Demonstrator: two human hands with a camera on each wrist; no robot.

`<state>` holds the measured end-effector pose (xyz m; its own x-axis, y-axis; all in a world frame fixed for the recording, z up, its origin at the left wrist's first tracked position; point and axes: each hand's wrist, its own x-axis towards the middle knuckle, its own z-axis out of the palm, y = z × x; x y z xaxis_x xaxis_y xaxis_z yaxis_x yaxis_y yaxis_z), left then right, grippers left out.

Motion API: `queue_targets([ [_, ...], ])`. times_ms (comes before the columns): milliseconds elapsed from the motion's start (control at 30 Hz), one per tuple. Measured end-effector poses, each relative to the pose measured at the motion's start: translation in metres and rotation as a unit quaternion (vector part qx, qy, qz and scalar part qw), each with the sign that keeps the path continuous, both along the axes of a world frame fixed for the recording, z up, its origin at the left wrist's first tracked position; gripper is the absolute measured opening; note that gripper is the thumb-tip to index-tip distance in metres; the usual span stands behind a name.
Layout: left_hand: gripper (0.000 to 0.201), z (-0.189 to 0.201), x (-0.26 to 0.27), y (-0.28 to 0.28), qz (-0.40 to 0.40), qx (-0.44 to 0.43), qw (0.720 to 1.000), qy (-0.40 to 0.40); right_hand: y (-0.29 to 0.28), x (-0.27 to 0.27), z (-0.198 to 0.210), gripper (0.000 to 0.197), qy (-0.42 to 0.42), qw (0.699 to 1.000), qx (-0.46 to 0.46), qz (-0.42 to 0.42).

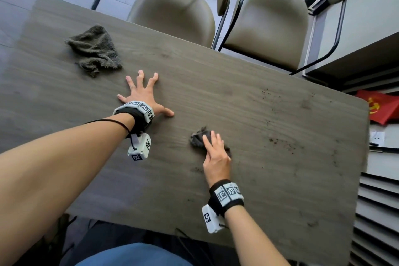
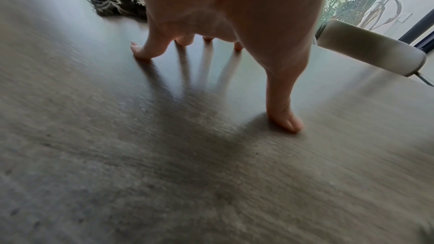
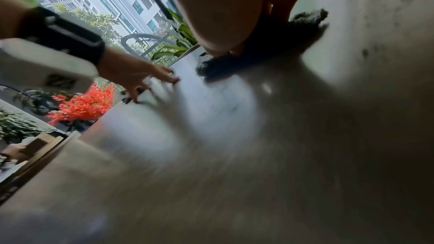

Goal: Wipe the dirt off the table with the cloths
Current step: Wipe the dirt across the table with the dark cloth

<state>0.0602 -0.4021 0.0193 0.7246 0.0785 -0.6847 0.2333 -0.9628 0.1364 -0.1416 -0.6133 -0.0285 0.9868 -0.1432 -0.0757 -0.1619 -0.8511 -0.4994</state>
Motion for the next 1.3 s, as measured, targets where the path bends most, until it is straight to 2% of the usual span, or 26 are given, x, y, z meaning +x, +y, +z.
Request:
queue_targets([
  [100, 0.144, 0.001, 0.000, -0.001, -0.002, 0.001, 1.000, 0.001, 0.014, -0.021, 0.005, 0.061, 0.012, 0.999, -0.003, 0.030],
  [200, 0.144, 0.000, 0.001, -0.002, -0.002, -0.001, 1.000, -0.001, 0.006, -0.003, 0.013, 0.058, -0.004, 0.999, 0.014, 0.039],
  [300, 0.143, 0.000, 0.001, -0.001, -0.001, -0.001, 1.000, 0.002, -0.016, 0.052, 0.027, 0.051, -0.058, 0.998, 0.019, 0.025],
  [433, 0.143, -0.001, 0.001, 0.000, -0.003, -0.001, 1.000, -0.001, -0.066, 0.167, 0.036, 0.043, -0.138, 0.990, -0.020, -0.027],
  [533, 0.143, -0.002, 0.001, 0.001, -0.002, 0.000, 1.000, -0.002, -0.109, 0.243, 0.030, 0.040, -0.093, 0.993, -0.030, -0.065],
  [633, 0.143, -0.005, 0.001, 0.000, -0.001, 0.002, 1.000, -0.005, -0.133, 0.276, 0.013, 0.039, 0.010, 0.997, -0.044, -0.065],
  [700, 0.143, -0.007, 0.002, 0.001, 0.000, 0.004, 1.000, -0.009, -0.126, 0.271, 0.008, 0.039, 0.040, 0.993, -0.081, -0.073],
  [800, 0.143, -0.007, 0.002, 0.002, -0.001, 0.005, 1.000, -0.007, -0.099, 0.234, 0.008, 0.047, 0.013, 0.991, -0.122, -0.058],
  [900, 0.143, -0.007, 0.001, 0.002, 0.003, -0.002, 1.000, -0.010, -0.077, 0.185, 0.002, 0.050, -0.025, 0.995, -0.093, -0.031],
  [1200, 0.143, -0.001, 0.001, -0.001, 0.005, 0.002, 1.000, 0.002, 0.017, 0.010, 0.003, 0.057, -0.004, 0.999, -0.021, 0.041],
  [1300, 0.143, -0.001, 0.002, 0.000, 0.007, 0.005, 1.000, 0.000, 0.030, -0.008, 0.015, 0.059, 0.017, 0.996, -0.007, 0.088],
])
